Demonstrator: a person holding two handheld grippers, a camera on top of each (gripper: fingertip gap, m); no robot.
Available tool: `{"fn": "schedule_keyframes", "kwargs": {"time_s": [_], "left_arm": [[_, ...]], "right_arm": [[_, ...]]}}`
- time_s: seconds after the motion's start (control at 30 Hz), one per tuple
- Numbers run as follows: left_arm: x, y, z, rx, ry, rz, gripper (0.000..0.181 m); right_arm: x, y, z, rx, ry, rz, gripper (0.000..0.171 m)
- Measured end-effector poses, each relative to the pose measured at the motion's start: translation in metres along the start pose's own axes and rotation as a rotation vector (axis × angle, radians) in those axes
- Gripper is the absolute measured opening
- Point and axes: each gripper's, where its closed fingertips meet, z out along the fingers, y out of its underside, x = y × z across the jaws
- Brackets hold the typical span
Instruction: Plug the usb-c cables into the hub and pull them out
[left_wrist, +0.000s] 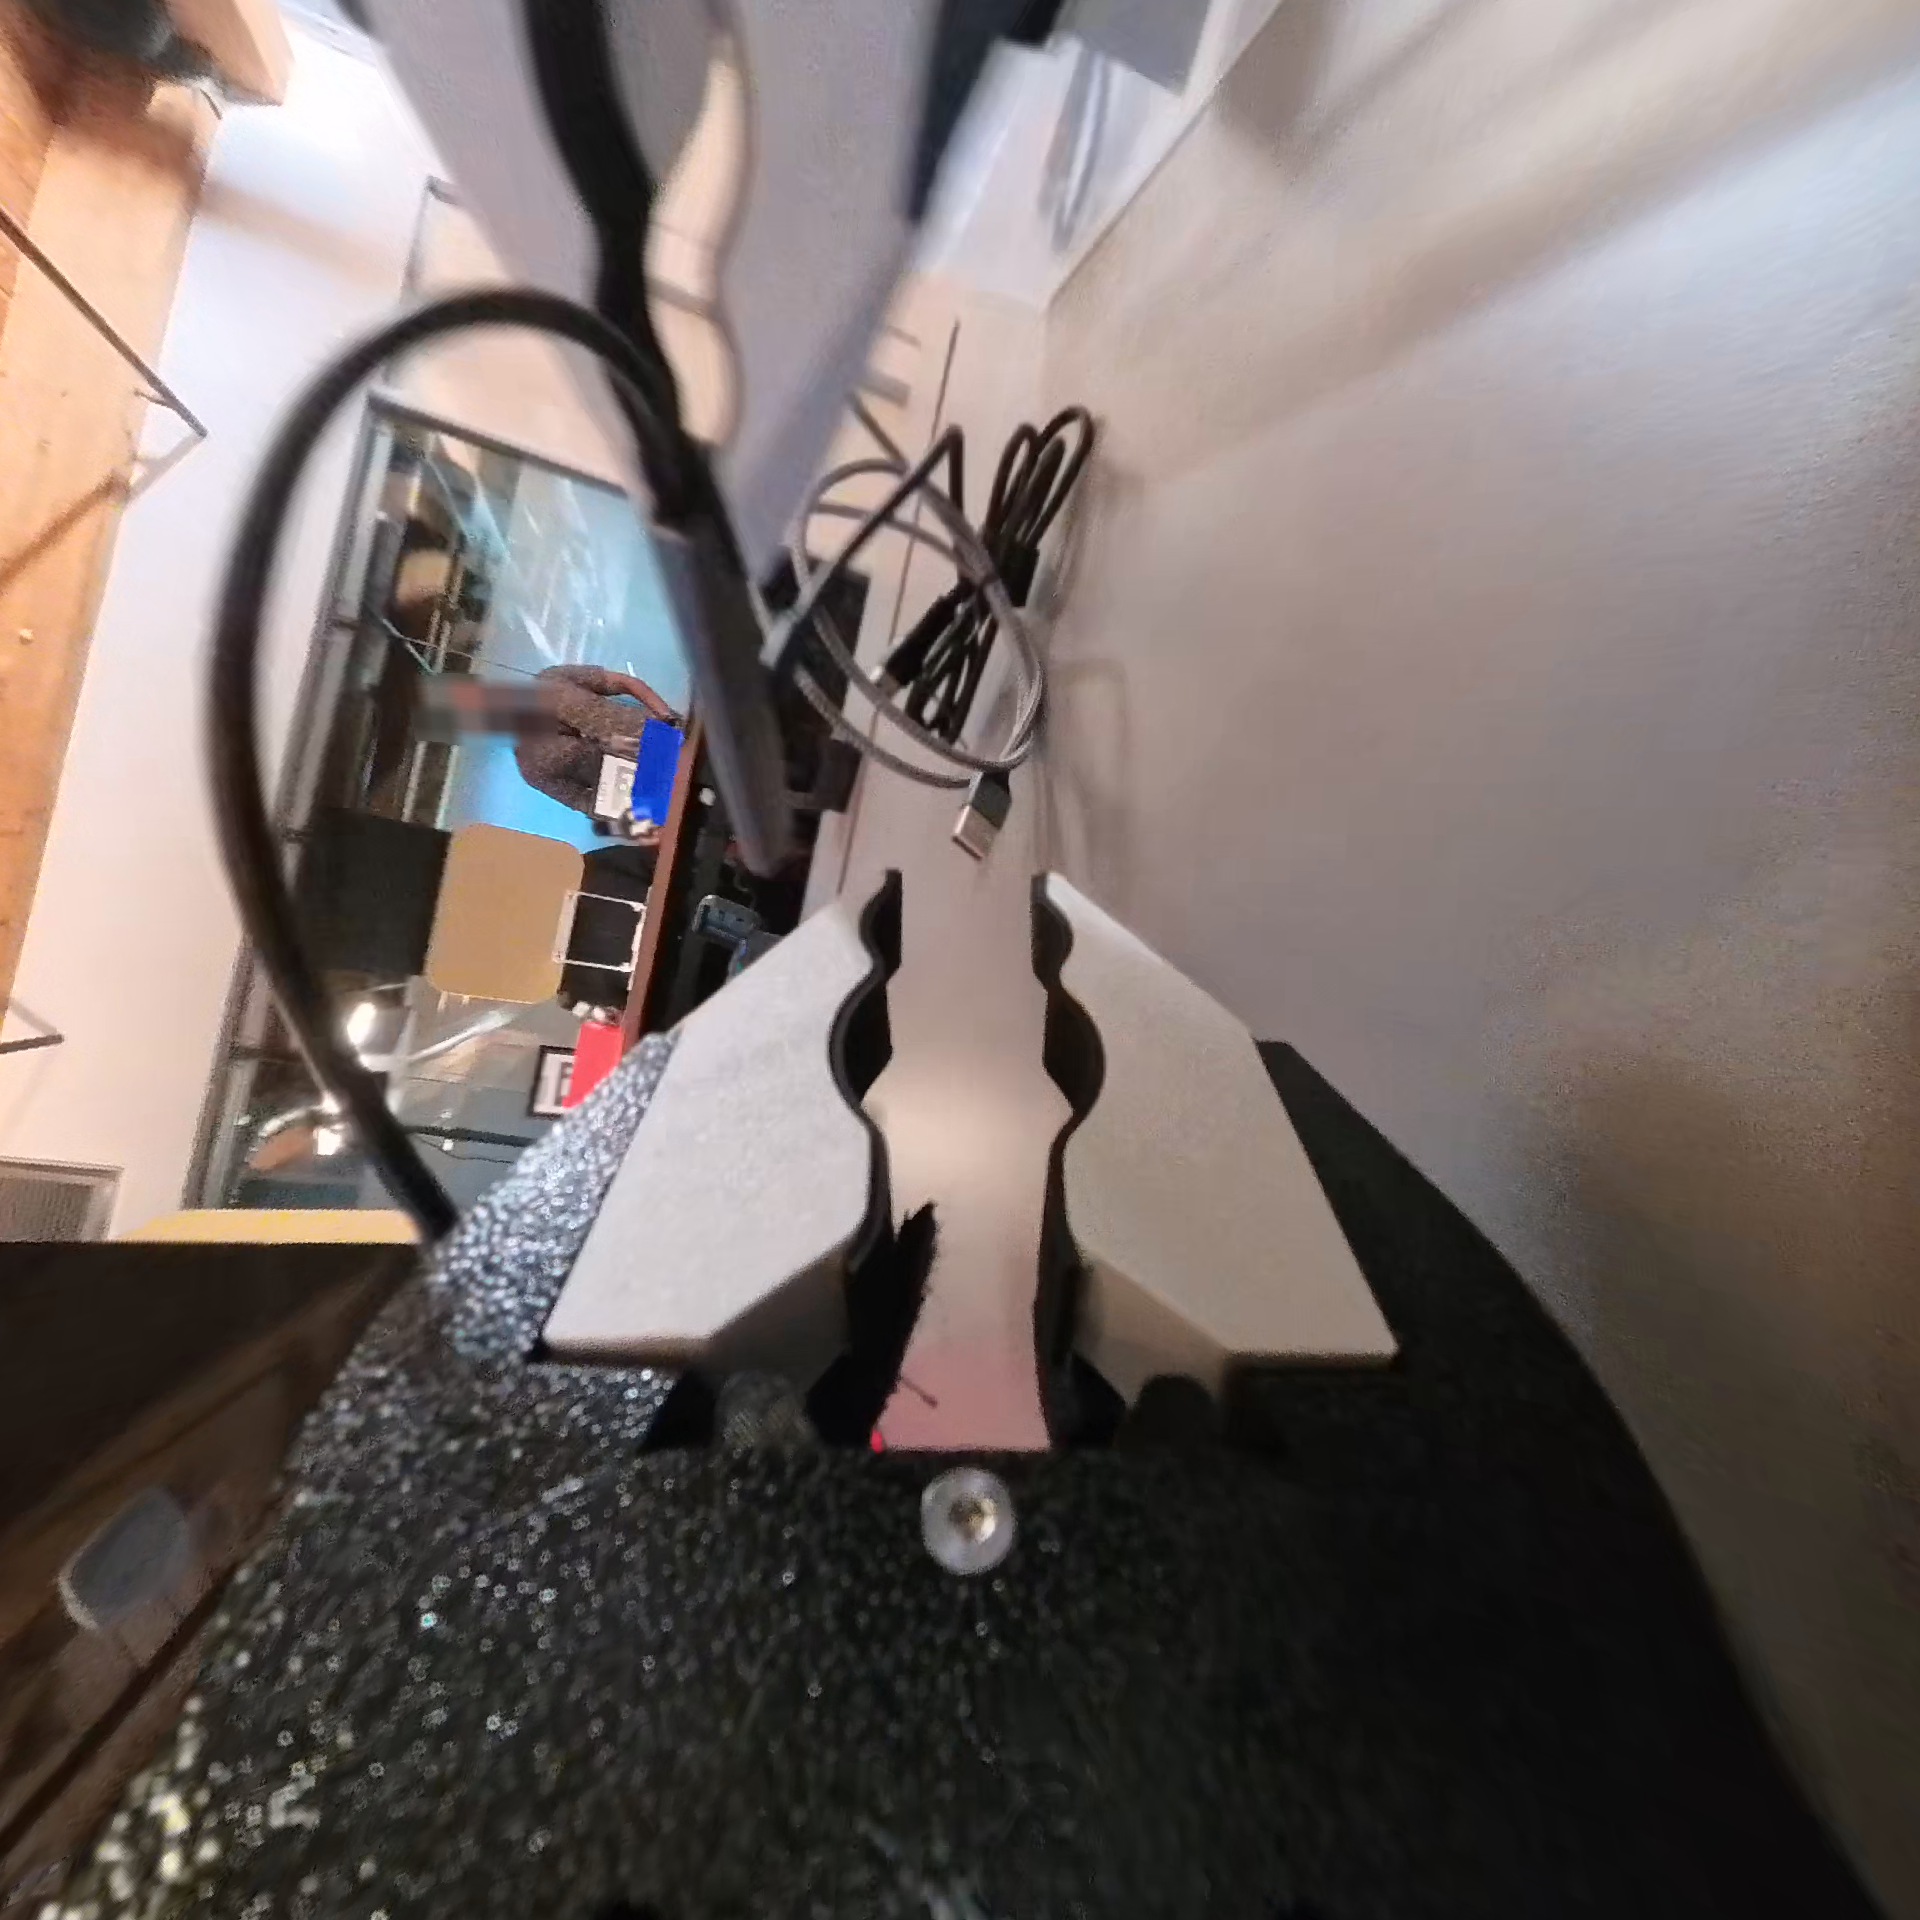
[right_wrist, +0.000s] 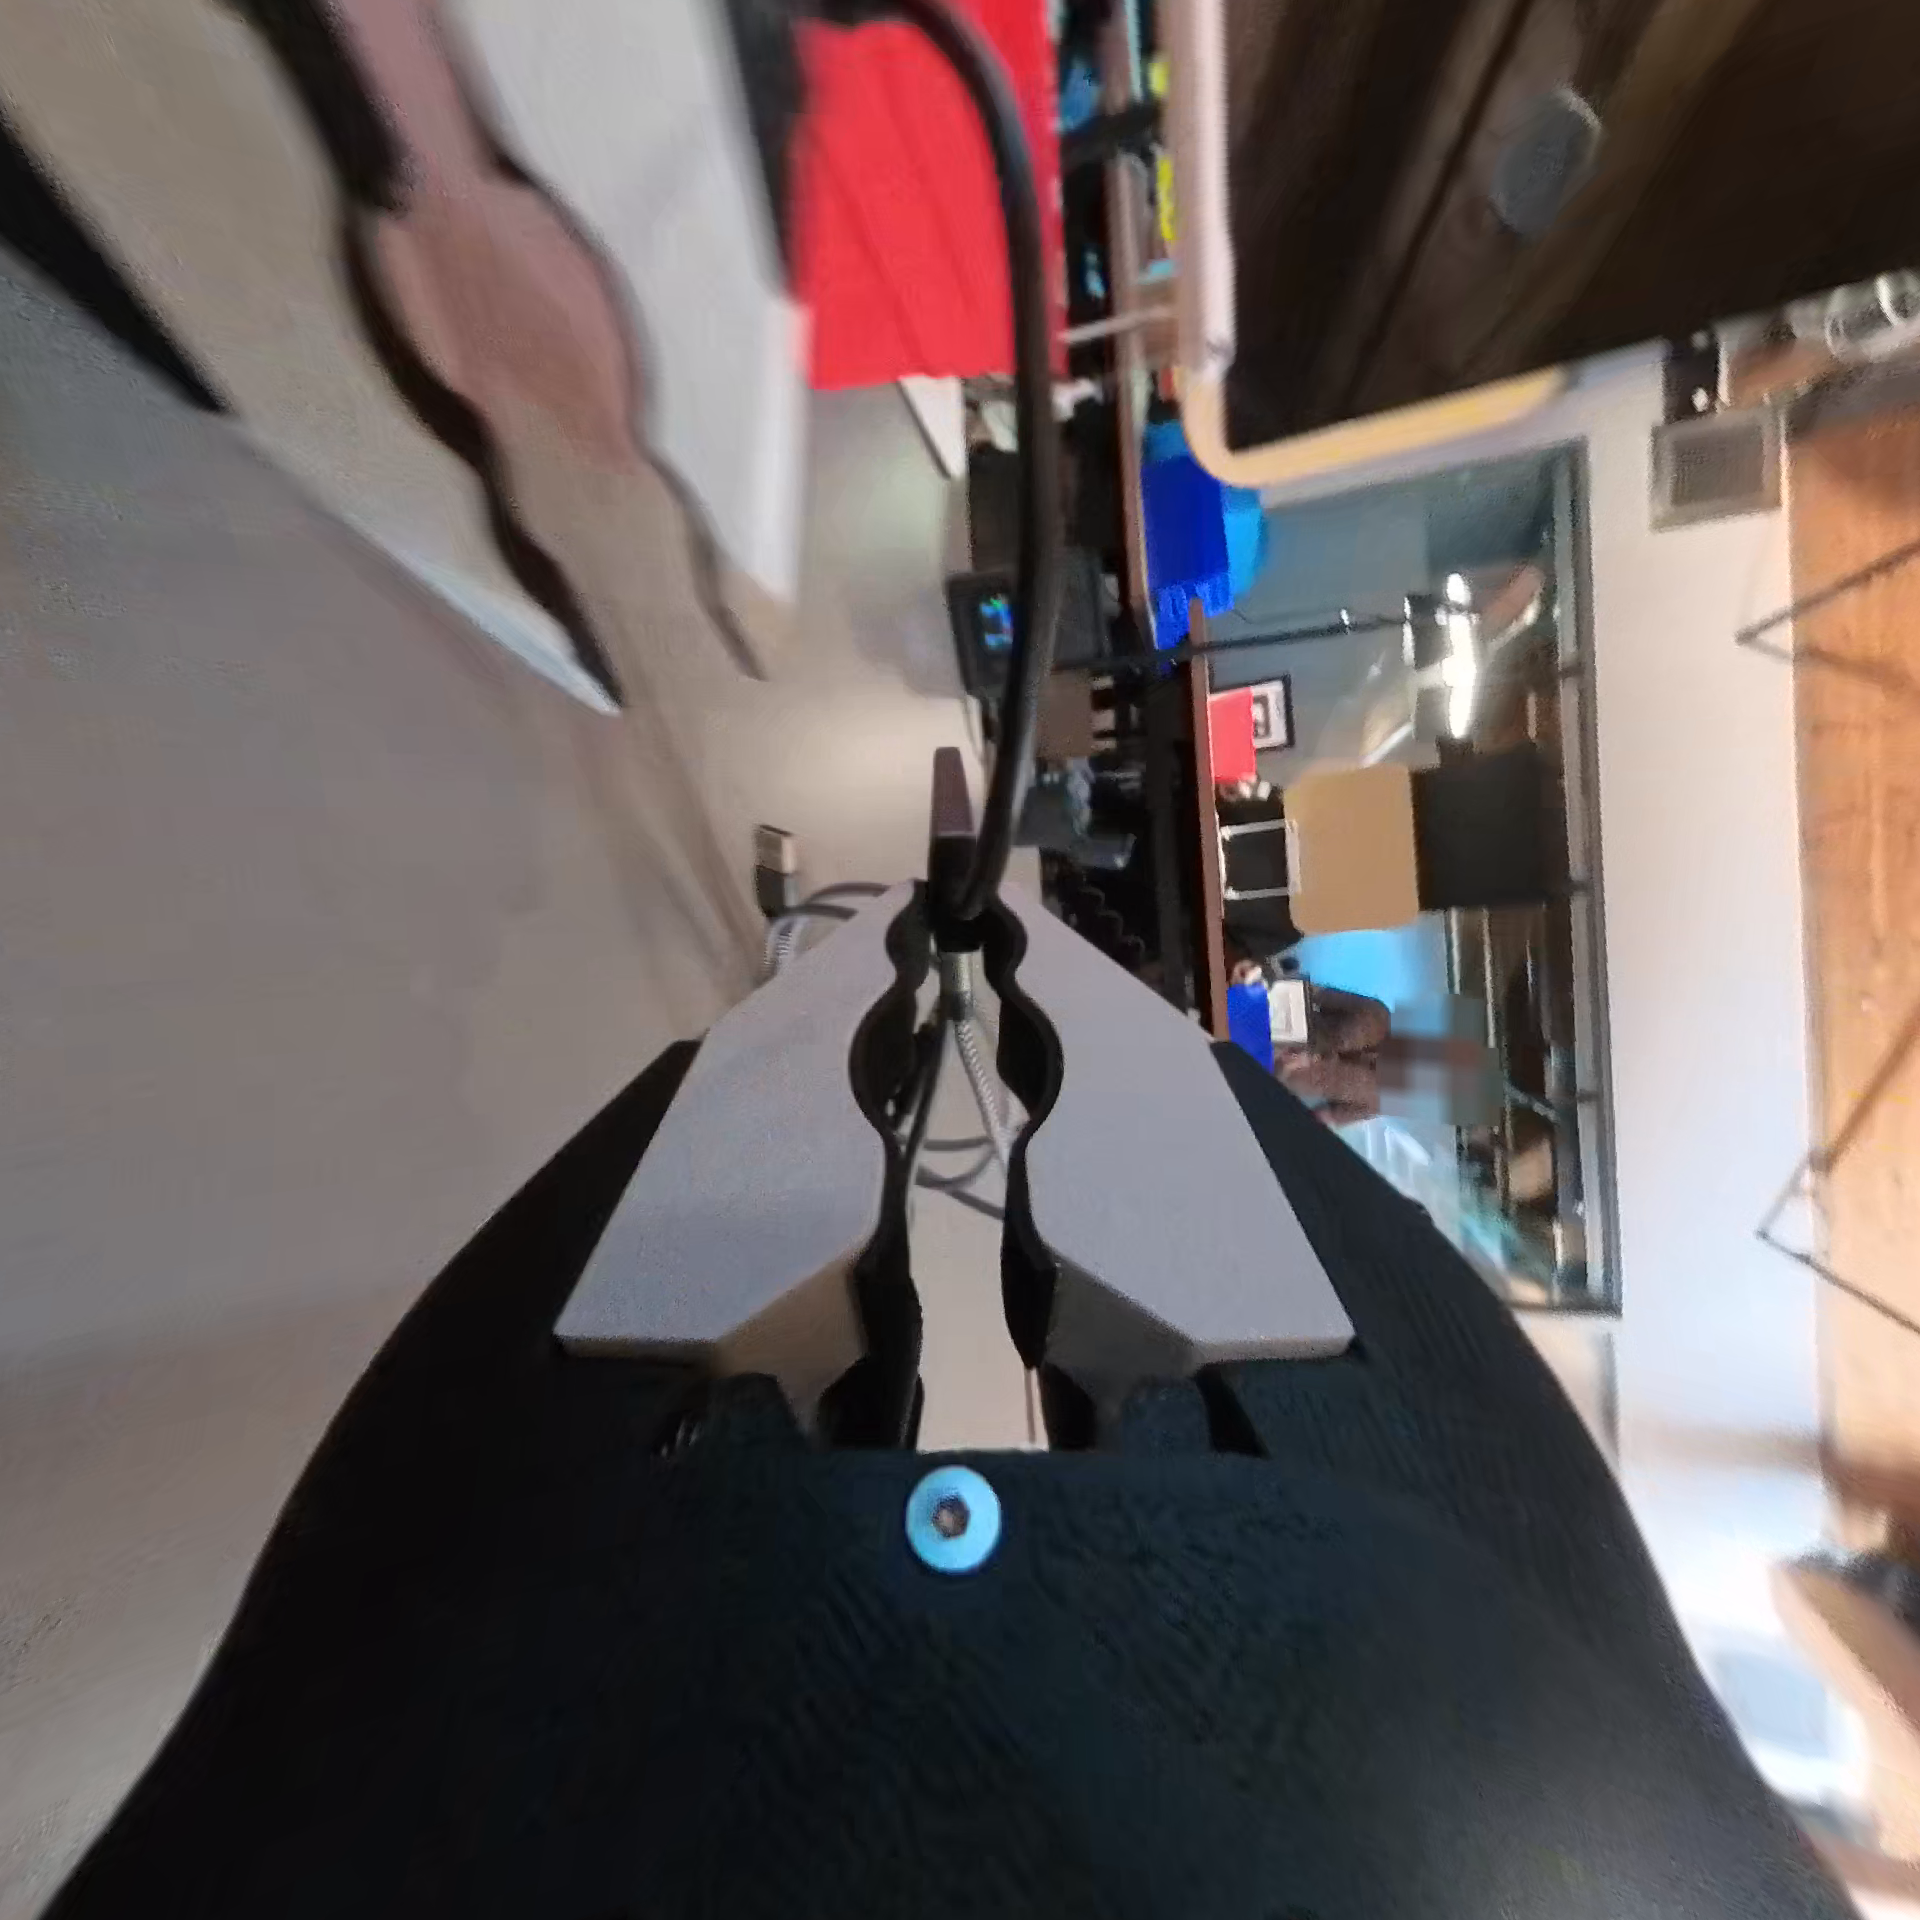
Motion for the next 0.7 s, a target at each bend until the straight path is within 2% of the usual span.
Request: {"fn": "schedule_keyframes", "kwargs": {"time_s": [0.1, 0.23, 0.47, 0.57, 0.7], "left_arm": [[-0.008, -0.006, -0.003, 0.017, -0.043, 0.004, 0.025], [-0.018, -0.003, -0.004, 0.048, -0.039, -0.127, 0.025], [-0.028, 0.007, -0.005, 0.038, -0.050, -0.251, 0.019], [-0.024, 0.007, 0.000, 0.026, -0.038, -0.232, 0.017], [-0.022, 0.007, 0.001, 0.022, -0.035, -0.214, 0.016]], "right_arm": [[0.053, 0.018, -0.011, -0.004, 0.059, 0.112, 0.007], [0.140, 0.034, -0.032, 0.061, 0.107, 0.214, 0.007], [0.287, 0.053, -0.077, 0.066, 0.233, 0.139, 0.008], [0.324, 0.070, -0.095, -0.006, 0.282, 0.083, 0.008], [0.342, 0.110, -0.109, -0.098, 0.294, 0.104, 0.007]]}}
